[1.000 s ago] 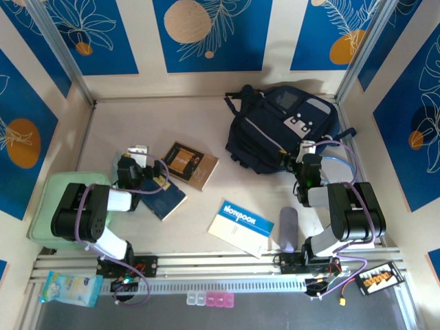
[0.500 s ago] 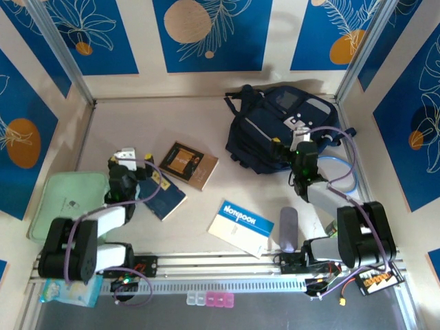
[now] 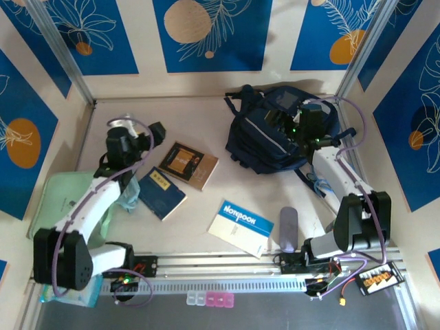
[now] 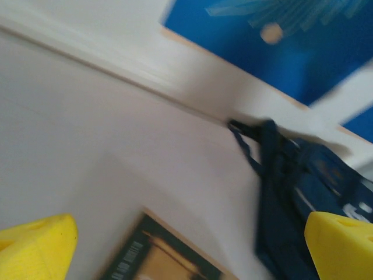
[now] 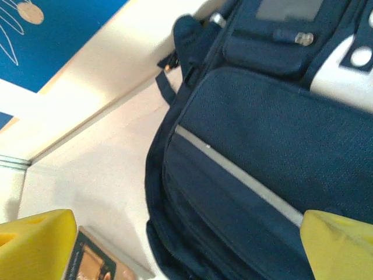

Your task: Pack books, pencil case, and school supplies into a backpack

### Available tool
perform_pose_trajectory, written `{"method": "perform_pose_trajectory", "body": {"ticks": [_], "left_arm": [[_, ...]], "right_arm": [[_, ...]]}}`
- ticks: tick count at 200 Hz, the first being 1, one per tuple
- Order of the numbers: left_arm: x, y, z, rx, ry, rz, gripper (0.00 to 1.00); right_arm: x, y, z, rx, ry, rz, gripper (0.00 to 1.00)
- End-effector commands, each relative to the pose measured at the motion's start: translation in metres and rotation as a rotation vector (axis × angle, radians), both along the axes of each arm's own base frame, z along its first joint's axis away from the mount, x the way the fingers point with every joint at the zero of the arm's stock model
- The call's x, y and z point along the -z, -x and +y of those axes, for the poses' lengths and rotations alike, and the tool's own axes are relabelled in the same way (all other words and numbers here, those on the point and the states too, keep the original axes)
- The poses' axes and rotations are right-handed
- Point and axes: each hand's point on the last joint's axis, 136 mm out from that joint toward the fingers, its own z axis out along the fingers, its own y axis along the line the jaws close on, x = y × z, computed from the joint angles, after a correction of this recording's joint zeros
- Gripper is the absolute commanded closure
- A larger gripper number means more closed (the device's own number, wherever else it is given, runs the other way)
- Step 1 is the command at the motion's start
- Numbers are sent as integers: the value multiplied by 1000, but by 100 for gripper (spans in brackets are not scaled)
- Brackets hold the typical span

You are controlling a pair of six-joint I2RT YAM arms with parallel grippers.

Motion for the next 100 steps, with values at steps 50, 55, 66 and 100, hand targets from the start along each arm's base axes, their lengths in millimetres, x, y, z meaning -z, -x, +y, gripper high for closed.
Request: {"method": "perform_pose_trajectory", "body": {"ticks": [50, 55, 66, 100], "left_arm": [[52, 5, -204, 353, 257, 290, 3], [59, 5, -211, 346, 257, 318, 4], [70, 5, -225, 343, 257, 353, 6], [102, 1, -263, 367, 308, 445, 11]], "right_arm": [[47, 34, -22, 53, -110, 231, 1], [49, 36, -24, 59, -102, 237, 1], [51, 39, -28, 70, -91, 248, 1], [57, 46, -30, 73, -86, 254, 1]]}}
